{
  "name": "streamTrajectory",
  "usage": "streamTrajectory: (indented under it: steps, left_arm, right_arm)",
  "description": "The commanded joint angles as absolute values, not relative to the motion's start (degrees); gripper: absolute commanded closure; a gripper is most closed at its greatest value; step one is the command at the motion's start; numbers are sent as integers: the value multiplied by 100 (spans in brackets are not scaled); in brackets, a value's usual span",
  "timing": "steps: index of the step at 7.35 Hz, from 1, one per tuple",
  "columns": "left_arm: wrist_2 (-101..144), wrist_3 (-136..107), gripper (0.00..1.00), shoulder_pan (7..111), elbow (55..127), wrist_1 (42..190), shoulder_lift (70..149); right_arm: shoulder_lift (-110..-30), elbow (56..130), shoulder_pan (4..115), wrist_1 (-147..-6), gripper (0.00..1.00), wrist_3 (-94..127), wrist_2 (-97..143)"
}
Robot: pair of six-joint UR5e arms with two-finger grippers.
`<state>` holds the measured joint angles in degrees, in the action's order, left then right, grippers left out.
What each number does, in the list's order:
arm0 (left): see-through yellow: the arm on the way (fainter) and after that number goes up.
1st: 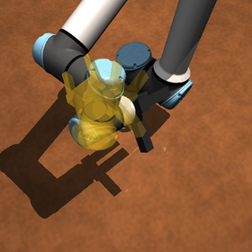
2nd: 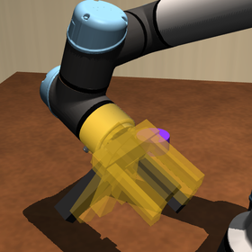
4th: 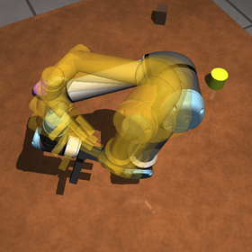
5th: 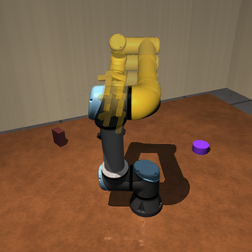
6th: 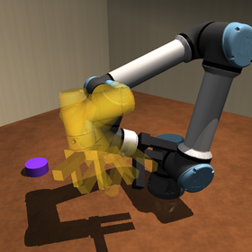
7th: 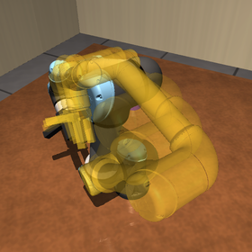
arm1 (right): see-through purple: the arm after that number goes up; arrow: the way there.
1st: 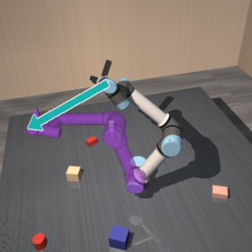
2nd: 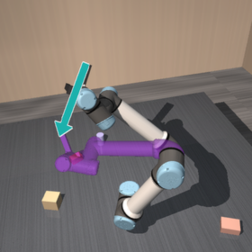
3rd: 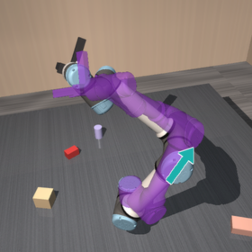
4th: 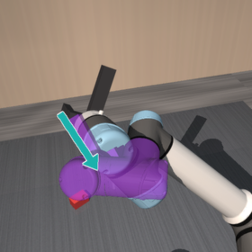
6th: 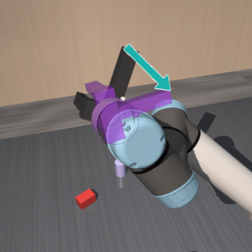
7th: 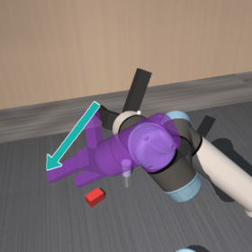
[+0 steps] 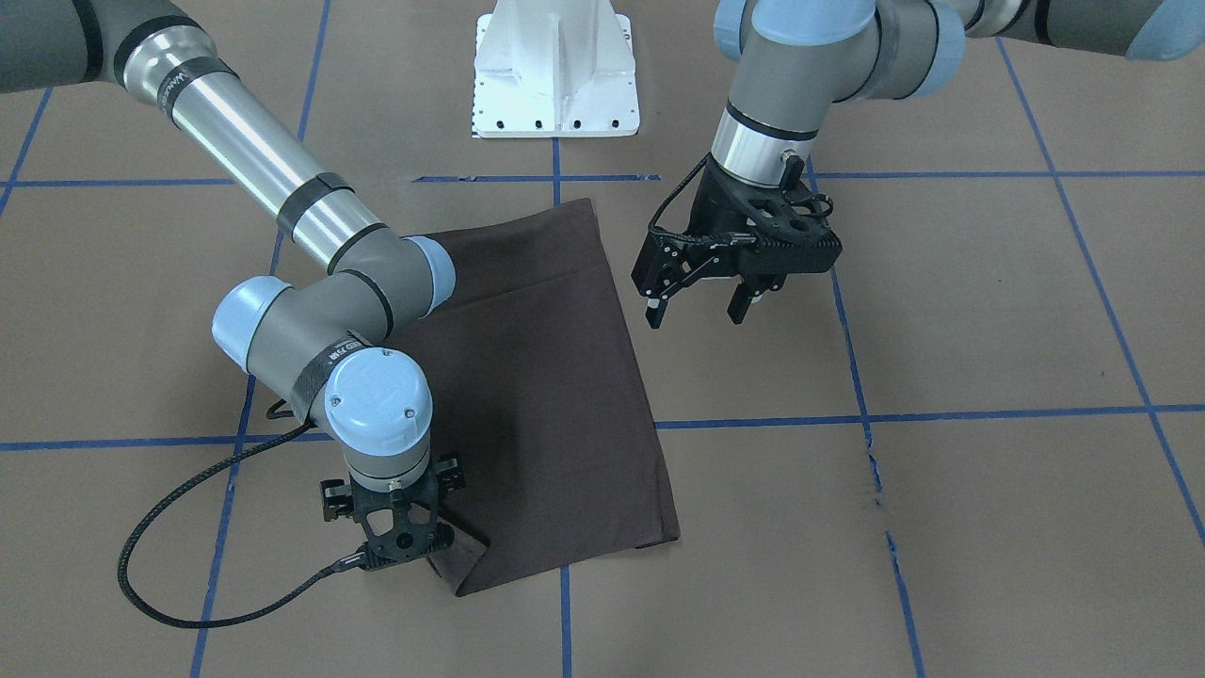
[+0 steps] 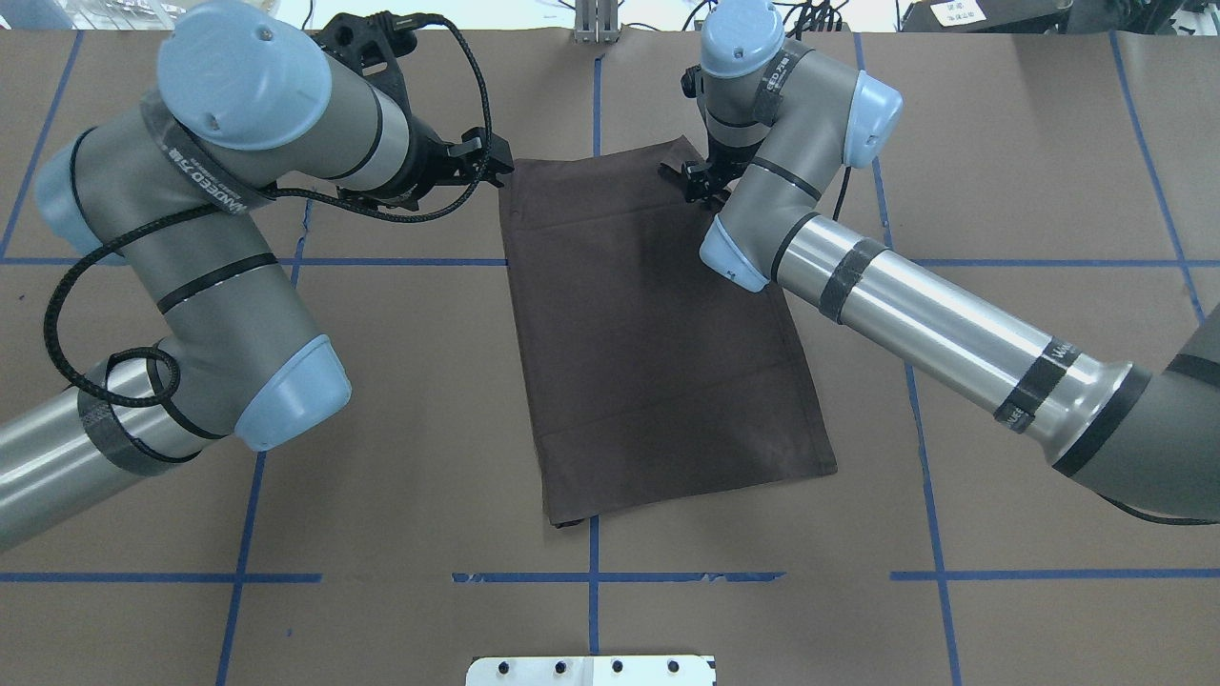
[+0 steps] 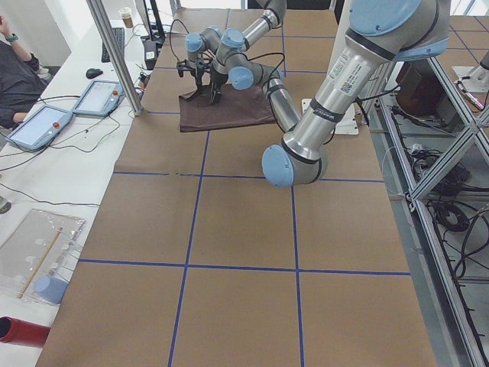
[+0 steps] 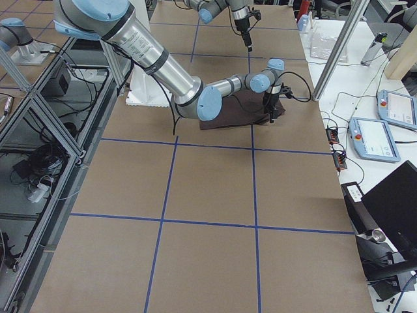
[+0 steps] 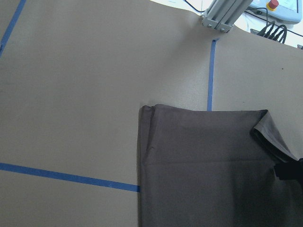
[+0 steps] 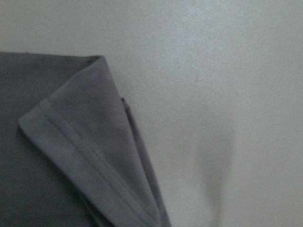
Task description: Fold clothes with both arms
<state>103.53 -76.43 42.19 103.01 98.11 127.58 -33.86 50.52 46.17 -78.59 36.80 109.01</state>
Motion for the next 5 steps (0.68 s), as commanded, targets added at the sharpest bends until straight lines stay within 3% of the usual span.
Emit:
streamTrajectory:
  steps: [1, 3, 5]
  left_arm:
    - [10354, -7646, 0, 4210, 10301, 9809, 12770]
    - [10354, -7638, 0, 4219, 10301, 9817, 12762]
    - [10362, -7716, 0, 4193, 10292, 9843, 12736]
  right_arm:
    - [-3384, 4862, 4815, -7840, 0, 3683, 10558]
    - [-3393, 4545, 5219, -7551, 0, 3674, 10450]
    - [-3288, 4709, 5273, -7550, 0, 3700, 10590]
